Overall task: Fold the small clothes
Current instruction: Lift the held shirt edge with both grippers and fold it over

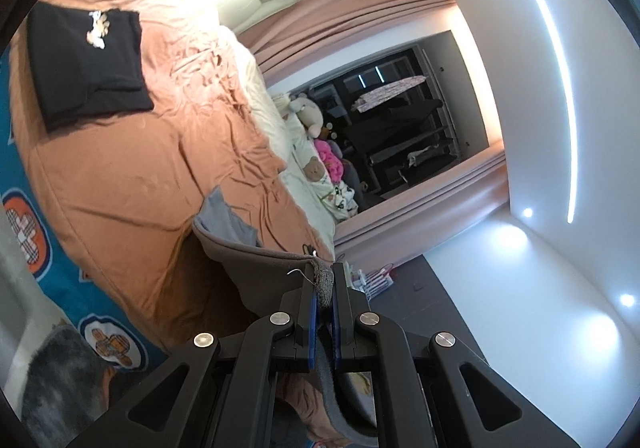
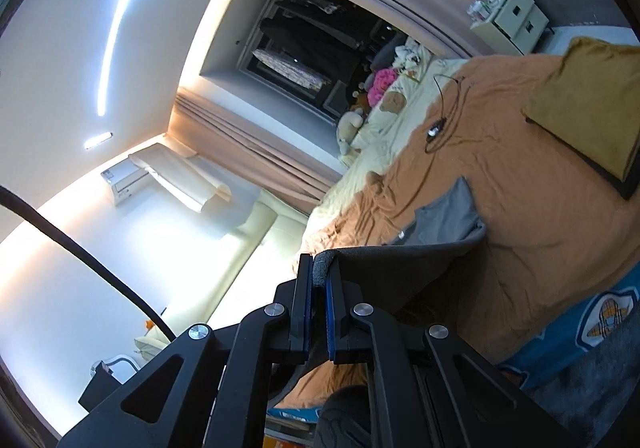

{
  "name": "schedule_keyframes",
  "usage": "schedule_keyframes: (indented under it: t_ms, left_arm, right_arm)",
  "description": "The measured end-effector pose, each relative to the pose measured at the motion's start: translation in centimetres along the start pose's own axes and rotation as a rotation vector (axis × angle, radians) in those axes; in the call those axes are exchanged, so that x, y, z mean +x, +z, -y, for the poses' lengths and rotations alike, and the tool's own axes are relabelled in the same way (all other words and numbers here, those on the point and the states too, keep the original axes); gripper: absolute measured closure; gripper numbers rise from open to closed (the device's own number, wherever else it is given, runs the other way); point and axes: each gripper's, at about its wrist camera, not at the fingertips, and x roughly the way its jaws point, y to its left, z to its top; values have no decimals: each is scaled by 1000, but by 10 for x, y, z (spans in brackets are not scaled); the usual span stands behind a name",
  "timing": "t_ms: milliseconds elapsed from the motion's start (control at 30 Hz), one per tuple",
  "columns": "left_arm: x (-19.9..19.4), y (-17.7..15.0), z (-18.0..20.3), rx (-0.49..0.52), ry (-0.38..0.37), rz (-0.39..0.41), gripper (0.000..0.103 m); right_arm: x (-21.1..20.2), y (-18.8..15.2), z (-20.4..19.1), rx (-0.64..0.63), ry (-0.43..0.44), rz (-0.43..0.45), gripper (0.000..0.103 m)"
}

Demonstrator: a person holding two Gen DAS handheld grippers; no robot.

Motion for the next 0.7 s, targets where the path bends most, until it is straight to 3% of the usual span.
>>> schedule_keyframes:
  t_ms: [333, 700]
  left_arm:
    - [31, 11, 0, 15, 59, -23, 98]
    - [117, 39, -5, 28, 143, -56, 98]
  right_arm:
    - [35, 10, 57, 62, -44, -12, 101]
    - [78, 46, 51, 76, -83, -27, 101]
